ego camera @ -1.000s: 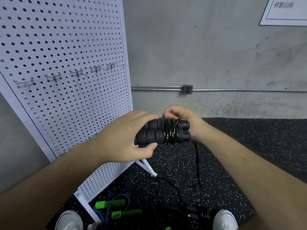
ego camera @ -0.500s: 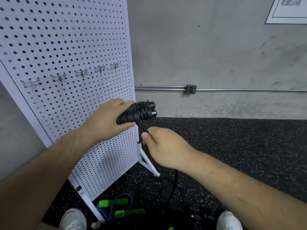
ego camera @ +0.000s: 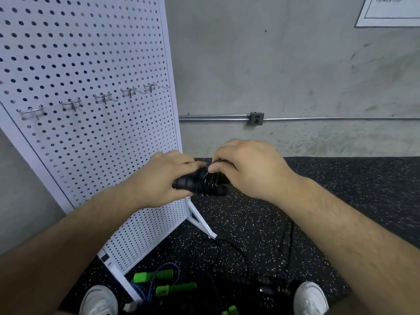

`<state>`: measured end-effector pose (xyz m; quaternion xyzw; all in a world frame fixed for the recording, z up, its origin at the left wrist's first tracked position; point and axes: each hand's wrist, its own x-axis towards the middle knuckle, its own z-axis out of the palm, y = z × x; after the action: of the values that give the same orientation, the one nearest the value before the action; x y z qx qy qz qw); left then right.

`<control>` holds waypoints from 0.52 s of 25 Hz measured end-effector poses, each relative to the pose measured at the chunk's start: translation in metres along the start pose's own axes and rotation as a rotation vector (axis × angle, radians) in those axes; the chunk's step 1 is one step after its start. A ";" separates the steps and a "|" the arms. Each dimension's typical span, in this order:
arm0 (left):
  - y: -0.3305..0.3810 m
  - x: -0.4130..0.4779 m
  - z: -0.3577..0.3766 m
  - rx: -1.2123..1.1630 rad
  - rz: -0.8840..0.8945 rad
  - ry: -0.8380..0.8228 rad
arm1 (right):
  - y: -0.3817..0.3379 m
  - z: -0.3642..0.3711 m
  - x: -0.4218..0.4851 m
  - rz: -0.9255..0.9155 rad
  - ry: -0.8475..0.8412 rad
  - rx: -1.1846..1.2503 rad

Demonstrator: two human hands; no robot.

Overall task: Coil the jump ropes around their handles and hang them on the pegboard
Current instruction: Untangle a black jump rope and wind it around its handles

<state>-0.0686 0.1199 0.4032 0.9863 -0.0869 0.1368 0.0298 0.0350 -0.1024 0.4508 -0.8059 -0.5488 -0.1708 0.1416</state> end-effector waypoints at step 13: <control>0.058 -0.010 -0.034 -0.417 -0.130 0.160 | 0.022 0.040 -0.009 0.444 -0.377 0.885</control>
<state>-0.0974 0.0671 0.4356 0.9485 -0.0467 0.1913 0.2483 0.0568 -0.1015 0.4103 -0.7826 -0.4003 0.2594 0.3999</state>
